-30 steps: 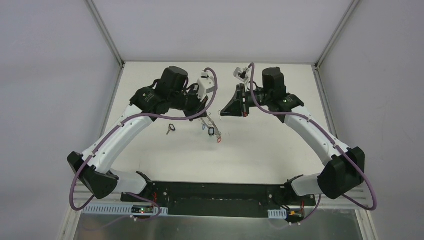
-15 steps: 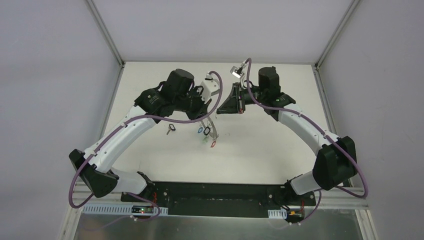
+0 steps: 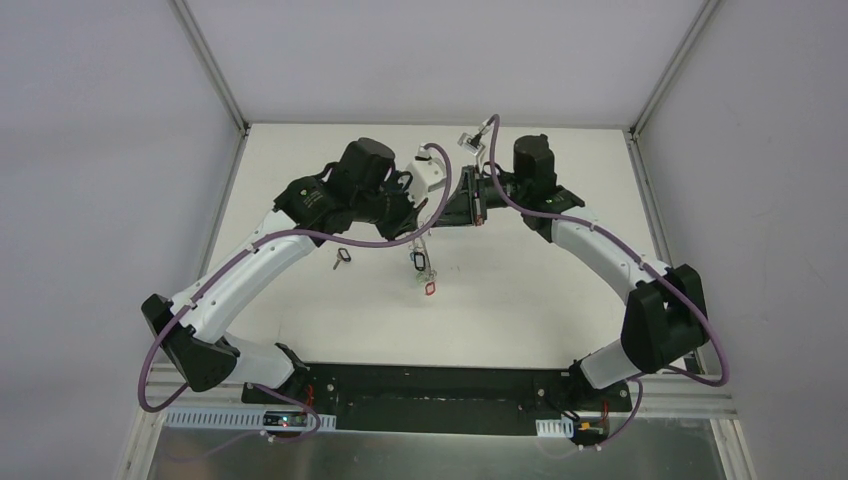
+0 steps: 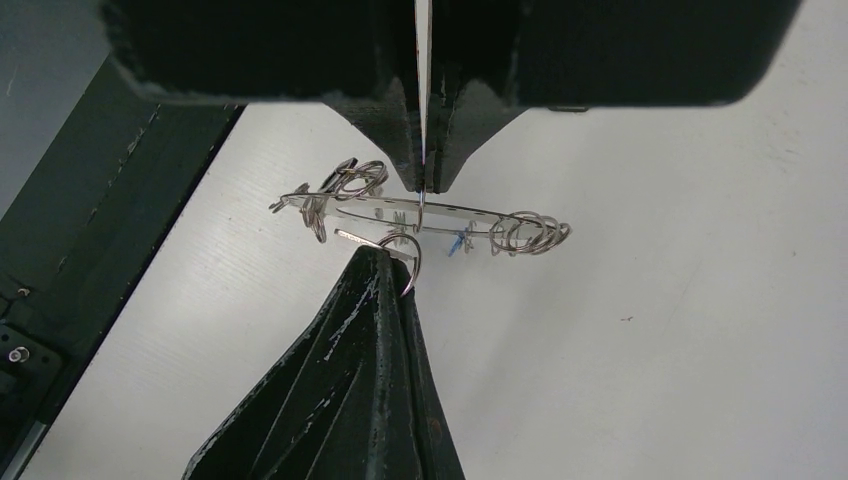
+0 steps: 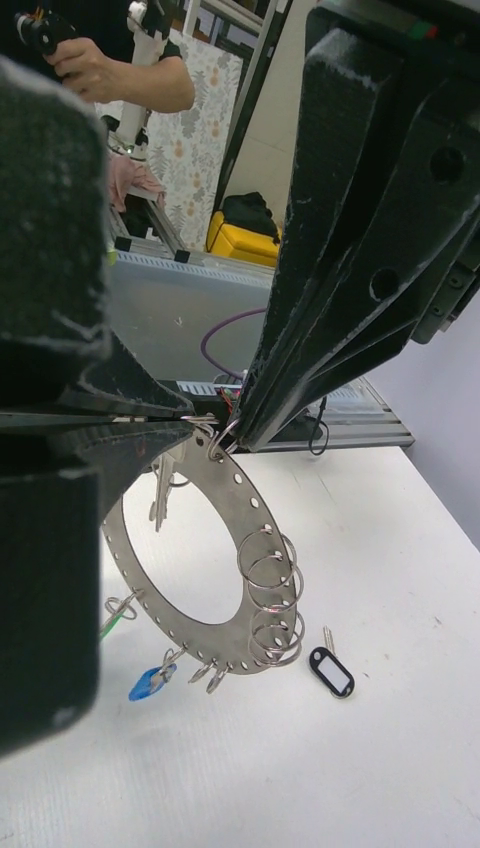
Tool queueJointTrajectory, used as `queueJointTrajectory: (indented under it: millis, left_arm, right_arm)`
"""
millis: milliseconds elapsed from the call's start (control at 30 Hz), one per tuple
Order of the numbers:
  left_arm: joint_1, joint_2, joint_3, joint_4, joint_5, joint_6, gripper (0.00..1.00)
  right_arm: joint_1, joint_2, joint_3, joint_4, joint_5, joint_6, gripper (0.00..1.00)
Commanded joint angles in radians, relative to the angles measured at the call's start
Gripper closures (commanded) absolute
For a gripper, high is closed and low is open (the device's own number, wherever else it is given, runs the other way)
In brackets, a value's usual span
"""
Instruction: Put the keys on the keyring
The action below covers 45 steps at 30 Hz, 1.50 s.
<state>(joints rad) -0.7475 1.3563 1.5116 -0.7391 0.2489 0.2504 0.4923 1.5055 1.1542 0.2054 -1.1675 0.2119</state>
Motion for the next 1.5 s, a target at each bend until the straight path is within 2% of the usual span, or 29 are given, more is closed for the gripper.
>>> queueJointTrajectory:
  millis: [0, 533, 1467]
  left_arm:
    - [-0.013, -0.002, 0.052, 0.023, -0.028, 0.009, 1.0]
    - [-0.021, 0.005, 0.046, 0.02, -0.041, 0.02, 1.0]
    - [-0.021, -0.034, -0.004, 0.026, -0.021, 0.054, 1.0]
  right_arm:
    - [0.011, 0.014, 0.001, 0.056, -0.02, 0.027, 1.0]
    - [0.031, 0.05, 0.016, 0.051, 0.0, 0.037, 1.0]
    - [-0.006, 0.078, 0.045, 0.055, 0.0, 0.083, 1.0]
